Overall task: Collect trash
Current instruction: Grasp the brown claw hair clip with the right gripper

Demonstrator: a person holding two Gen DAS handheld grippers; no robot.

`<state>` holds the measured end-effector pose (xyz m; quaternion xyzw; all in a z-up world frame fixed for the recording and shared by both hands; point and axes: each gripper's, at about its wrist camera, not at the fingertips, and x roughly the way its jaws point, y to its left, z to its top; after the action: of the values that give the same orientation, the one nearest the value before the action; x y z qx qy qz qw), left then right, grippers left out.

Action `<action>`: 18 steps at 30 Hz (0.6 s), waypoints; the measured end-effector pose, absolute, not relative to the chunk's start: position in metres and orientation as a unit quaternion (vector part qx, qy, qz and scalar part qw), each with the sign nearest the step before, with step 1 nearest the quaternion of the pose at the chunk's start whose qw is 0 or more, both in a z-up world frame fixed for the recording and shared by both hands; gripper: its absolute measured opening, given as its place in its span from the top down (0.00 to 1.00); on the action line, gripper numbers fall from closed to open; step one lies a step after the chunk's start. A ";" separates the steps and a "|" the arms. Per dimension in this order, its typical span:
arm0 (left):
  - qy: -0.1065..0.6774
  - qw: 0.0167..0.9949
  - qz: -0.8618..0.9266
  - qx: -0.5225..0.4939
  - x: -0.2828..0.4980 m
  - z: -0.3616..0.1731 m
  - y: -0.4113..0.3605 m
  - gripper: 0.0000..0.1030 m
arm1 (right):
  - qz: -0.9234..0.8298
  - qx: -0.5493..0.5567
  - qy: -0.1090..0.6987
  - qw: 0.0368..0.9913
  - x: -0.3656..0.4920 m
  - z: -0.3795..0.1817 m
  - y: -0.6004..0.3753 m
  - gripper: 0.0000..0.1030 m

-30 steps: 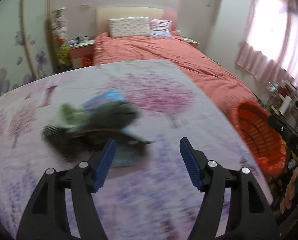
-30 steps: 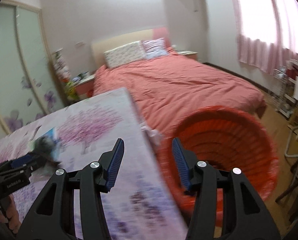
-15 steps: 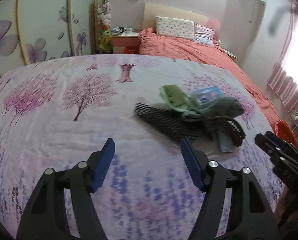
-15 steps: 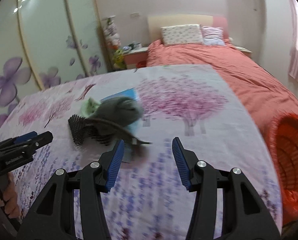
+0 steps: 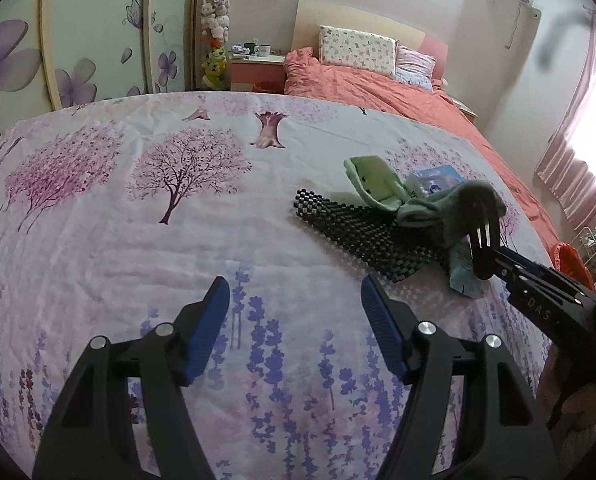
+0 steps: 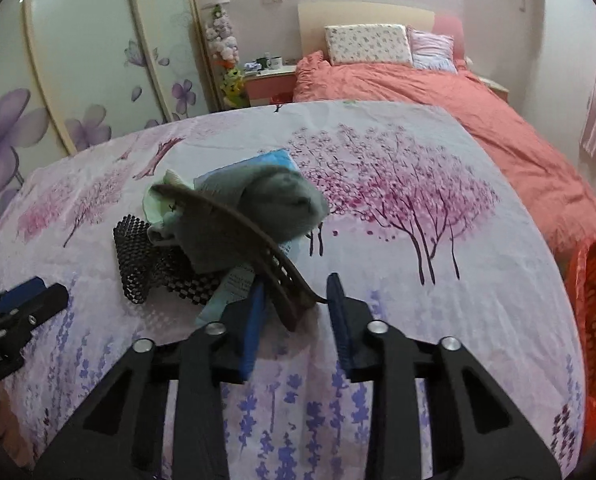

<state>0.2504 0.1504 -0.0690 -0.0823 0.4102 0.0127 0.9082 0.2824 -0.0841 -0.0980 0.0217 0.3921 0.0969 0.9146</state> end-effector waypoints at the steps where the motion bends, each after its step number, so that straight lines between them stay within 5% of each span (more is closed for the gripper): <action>1: 0.411 0.907 0.012 -0.084 0.252 -0.070 0.151 0.35 | 0.097 0.030 0.395 0.913 0.281 -0.098 -0.086 0.76; 18: 0.416 0.906 0.012 -0.078 0.259 -0.076 0.140 0.35 | -0.030 0.036 0.389 0.920 0.263 -0.092 -0.123 0.78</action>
<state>0.2588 0.1405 -0.0757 -0.0781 0.4162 0.0118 0.9058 0.2635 -0.1230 -0.0916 0.0359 0.3891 -0.0295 0.9200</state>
